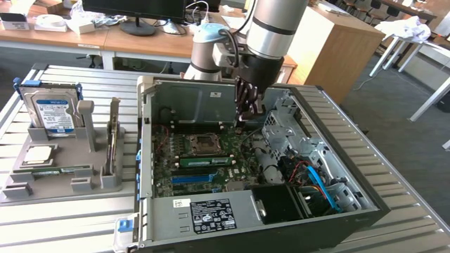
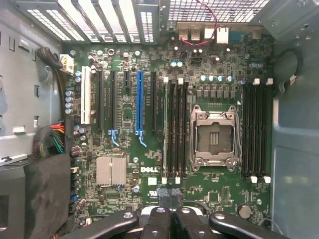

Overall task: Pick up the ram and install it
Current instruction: 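Press down the ram until it locks into place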

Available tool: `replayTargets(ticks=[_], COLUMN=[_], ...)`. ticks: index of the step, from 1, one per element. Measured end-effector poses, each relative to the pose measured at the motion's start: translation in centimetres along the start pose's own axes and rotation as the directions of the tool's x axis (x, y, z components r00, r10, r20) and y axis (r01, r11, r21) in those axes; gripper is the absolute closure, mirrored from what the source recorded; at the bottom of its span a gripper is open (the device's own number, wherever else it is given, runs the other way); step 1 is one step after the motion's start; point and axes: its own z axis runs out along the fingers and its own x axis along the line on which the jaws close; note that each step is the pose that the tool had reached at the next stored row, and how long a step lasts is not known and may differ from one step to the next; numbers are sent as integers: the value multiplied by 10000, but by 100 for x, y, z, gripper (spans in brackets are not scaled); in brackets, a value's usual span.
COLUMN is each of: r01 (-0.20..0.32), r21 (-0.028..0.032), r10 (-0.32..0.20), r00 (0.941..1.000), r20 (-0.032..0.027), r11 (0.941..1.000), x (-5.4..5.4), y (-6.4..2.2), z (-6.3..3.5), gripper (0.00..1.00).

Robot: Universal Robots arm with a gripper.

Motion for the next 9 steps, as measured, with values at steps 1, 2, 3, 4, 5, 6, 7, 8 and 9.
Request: replayTargets(ticks=[1, 2, 3, 4, 5, 6, 7, 8, 9], r01=[0, 0, 0, 0, 0, 0, 0, 0, 0], r21=[1, 1, 1, 2, 2, 2, 3, 3, 4], r10=[0, 0, 0, 0, 0, 0, 0, 0, 0], r00=[10000, 10000, 10000, 10000, 10000, 10000, 10000, 10000, 10000], r20=[0, 0, 1, 1, 0, 1, 1, 0, 0], r11=[10000, 10000, 10000, 10000, 10000, 10000, 10000, 10000, 10000], x=[0, 0, 0, 0, 0, 0, 0, 0, 0], y=[0, 0, 0, 0, 0, 0, 0, 0, 0], z=[5, 11, 16, 21, 27, 33, 40, 46, 53], gripper=[90, 90, 90, 90, 90, 90, 90, 90, 90])
